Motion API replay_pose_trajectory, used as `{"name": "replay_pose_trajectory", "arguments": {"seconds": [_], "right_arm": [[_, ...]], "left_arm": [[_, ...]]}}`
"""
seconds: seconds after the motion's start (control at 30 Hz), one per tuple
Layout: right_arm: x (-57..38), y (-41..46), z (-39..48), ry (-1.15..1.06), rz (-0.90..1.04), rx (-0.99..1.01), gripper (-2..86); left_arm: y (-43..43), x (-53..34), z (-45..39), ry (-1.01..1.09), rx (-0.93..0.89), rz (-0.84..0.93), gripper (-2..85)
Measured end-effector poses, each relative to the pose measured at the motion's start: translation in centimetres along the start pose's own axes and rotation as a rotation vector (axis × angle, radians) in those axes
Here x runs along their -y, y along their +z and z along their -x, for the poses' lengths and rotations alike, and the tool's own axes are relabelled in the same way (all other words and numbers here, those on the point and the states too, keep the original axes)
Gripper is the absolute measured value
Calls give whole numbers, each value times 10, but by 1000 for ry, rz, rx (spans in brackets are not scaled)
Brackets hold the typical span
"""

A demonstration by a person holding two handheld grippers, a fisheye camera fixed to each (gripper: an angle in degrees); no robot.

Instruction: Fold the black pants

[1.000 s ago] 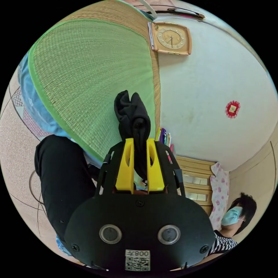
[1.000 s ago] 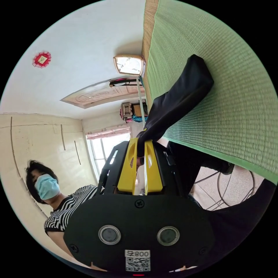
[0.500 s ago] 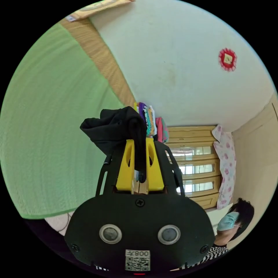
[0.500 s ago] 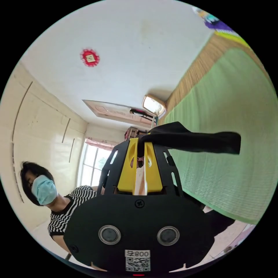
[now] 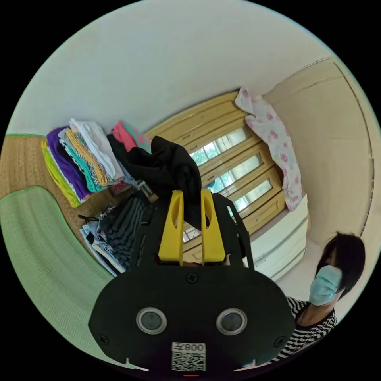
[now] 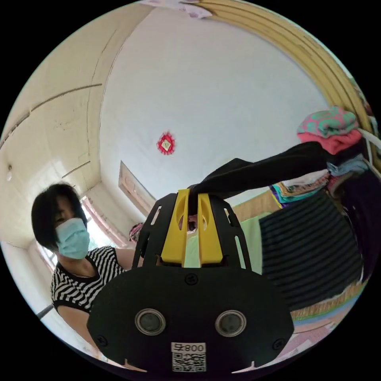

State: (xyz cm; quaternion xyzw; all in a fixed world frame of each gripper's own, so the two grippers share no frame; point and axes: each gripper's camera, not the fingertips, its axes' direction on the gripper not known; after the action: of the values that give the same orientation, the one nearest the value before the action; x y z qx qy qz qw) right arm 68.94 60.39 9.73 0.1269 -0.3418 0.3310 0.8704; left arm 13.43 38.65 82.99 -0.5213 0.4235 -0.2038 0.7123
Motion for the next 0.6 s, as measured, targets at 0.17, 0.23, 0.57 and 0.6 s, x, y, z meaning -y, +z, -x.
{"name": "replay_pose_trajectory", "arguments": {"seconds": [0.17,0.23,0.57,0.6], "right_arm": [[-132,-24,-94,410,23,-205,17],[-178,-23,-121,545,12,-141,19],[-195,-41,-84,451,-82,-16,25],[-193,-43,-76,439,-74,-53,26]], "left_arm": [[134,17,71,-101,262,346,77],[159,28,80,-108,133,294,78],[332,151,72,36,215,368,79],[355,166,74,37,238,377,79]]}}
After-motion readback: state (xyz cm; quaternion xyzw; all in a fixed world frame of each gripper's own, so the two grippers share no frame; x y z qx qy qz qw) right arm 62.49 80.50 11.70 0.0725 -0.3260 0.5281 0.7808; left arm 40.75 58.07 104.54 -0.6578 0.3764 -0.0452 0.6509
